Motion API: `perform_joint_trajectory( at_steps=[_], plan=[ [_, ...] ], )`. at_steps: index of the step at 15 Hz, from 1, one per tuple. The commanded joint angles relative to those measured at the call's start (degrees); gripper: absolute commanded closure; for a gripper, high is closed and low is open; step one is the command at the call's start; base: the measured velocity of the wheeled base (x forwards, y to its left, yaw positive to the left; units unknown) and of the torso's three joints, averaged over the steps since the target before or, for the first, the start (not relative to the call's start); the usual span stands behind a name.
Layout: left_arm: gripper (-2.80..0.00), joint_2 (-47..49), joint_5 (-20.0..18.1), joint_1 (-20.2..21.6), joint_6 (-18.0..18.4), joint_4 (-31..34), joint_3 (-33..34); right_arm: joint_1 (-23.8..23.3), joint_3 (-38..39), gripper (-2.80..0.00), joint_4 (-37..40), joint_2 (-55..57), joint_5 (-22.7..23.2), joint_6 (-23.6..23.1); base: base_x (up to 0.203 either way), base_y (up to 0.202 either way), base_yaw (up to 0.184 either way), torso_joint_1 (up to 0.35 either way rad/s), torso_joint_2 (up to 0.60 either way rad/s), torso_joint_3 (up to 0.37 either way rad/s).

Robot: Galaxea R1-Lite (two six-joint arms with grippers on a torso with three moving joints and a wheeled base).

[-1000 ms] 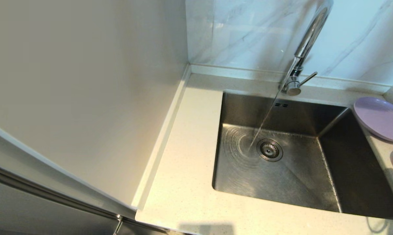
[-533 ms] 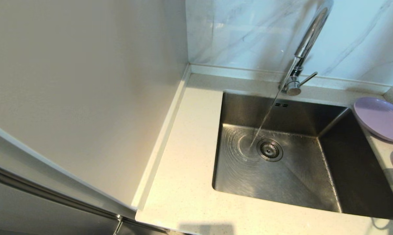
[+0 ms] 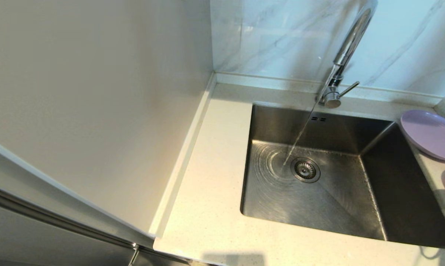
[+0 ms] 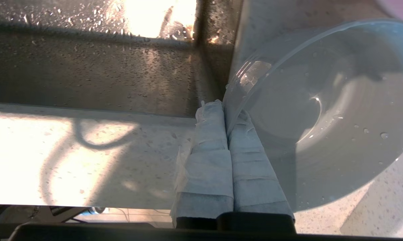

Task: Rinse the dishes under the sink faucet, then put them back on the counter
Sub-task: Place the bowl on the table

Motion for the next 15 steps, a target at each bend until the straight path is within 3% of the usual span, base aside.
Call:
perform_joint_trajectory(
  at_steps=[1,15],
  plan=[
    [0.0,0.0,0.0,0.0,0.0,0.0,0.0,1.0,-0.1,0.0,0.2,0.1,0.4,-0.1,0.0,0.0,0.0,0.0,0.0,0.0],
    [0.0,0.0,0.0,0.0,0.0,0.0,0.0,3.5,-0.3,0.0,-4.2,-0.1,3.0,1.3,0.0,0.0,0.0,0.0,0.0,0.0]
  ],
)
